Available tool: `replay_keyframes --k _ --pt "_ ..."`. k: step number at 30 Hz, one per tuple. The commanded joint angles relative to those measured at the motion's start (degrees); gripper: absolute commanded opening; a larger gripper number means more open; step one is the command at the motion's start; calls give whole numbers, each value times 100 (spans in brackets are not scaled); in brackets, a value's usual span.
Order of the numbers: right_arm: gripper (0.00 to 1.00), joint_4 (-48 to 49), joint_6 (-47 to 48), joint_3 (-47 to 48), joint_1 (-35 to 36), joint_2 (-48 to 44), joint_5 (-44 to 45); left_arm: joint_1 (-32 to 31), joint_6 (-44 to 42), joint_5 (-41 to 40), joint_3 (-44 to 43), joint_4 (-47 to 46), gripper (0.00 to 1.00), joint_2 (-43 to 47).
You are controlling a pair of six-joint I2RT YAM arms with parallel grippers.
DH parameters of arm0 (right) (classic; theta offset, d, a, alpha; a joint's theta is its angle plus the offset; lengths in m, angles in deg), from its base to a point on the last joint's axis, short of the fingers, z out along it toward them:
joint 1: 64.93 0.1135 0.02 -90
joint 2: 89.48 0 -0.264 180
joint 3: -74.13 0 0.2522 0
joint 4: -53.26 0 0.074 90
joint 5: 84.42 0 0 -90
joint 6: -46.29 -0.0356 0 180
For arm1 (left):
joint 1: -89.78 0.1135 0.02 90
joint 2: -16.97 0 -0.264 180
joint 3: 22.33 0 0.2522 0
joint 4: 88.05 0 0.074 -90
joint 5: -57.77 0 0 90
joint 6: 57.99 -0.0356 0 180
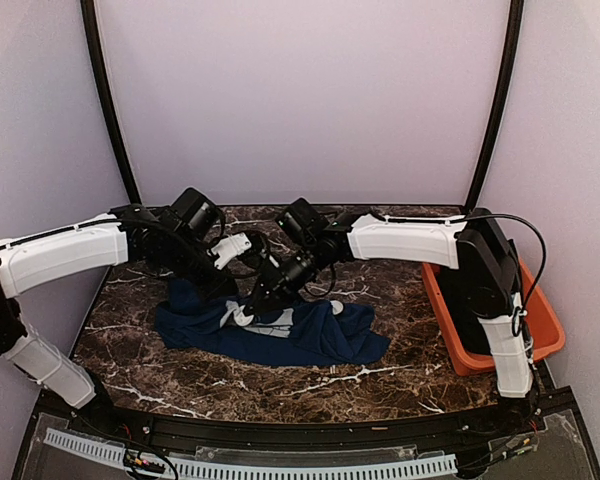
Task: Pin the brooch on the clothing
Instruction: Pin the brooch onto the flattened clothing.
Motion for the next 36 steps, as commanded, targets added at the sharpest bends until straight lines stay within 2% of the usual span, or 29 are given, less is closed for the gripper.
replay_keyframes --k 1,4,8,13,17,23,36 --pt "0 401 -345 -240 142 -133 -592 56 84 -172 146 -409 14 385" --pt "0 828 -655 -495 43 -266 -698 59 80 -138 181 -466 27 488" --pt "0 1075 -559 -709 -85 -372 -766 62 61 58 217 -508 34 569" --pt "0 1470 -21 -987 -265 -413 -982 95 1 843 247 -561 36 624" --pt "0 1428 811 -1009 -360 -430 -1029 117 -49 1462 212 -513 41 520" --pt "0 1386 1450 -1034 -415 -558 -940 125 -104 1720 175 -410 46 317" --pt "0 1344 1642 -1141 -415 -813 -1060 126 -170 1880 117 -272 45 99"
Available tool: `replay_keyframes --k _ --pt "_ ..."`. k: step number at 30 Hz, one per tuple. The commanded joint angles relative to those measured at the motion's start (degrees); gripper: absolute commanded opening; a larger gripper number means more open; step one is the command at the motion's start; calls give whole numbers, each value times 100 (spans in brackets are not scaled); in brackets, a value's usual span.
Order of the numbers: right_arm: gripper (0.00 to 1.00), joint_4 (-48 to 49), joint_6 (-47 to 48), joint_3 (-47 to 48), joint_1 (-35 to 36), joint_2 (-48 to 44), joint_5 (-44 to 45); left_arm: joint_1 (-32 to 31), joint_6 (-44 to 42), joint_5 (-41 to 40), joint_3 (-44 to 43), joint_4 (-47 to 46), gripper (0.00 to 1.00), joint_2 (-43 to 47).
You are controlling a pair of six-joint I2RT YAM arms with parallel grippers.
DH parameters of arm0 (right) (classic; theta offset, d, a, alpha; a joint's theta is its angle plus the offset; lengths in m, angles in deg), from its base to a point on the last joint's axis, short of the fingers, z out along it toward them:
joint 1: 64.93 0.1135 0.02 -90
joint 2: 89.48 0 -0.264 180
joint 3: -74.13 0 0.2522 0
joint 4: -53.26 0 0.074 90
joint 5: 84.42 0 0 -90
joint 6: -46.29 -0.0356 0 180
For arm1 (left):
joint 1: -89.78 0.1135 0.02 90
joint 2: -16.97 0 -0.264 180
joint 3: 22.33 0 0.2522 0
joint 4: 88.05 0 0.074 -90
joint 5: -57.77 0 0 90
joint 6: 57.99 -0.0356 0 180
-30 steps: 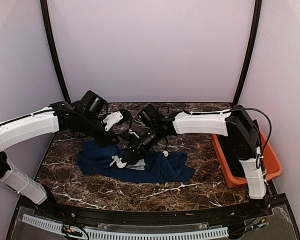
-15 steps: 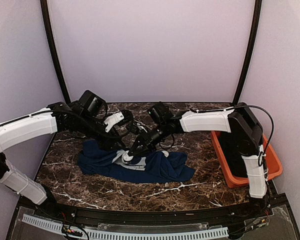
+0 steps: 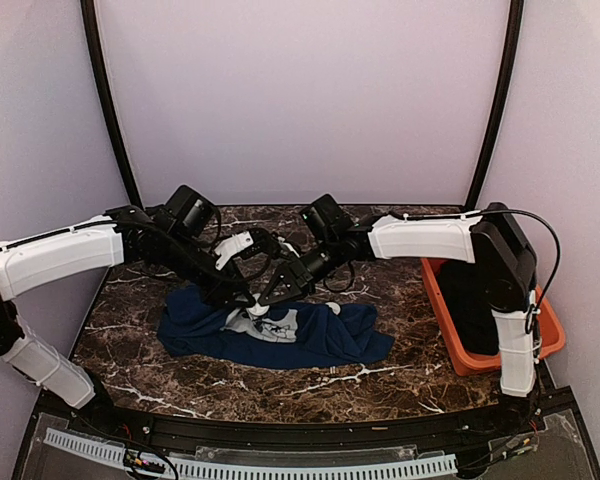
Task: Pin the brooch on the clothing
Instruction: Pin the brooch onto the flattened clothing.
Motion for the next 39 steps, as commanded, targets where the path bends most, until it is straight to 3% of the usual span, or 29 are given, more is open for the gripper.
replay_keyframes --k 1,30,39 --pt "0 139 174 -68 -2 -266 -220 34 -87 83 -36 180 45 -60" --pt "0 227 -7 6 -33 -151 -425 37 -131 510 -56 209 41 -140" --pt "0 242 -26 33 -37 -177 -503 35 -111 342 -109 306 30 -333"
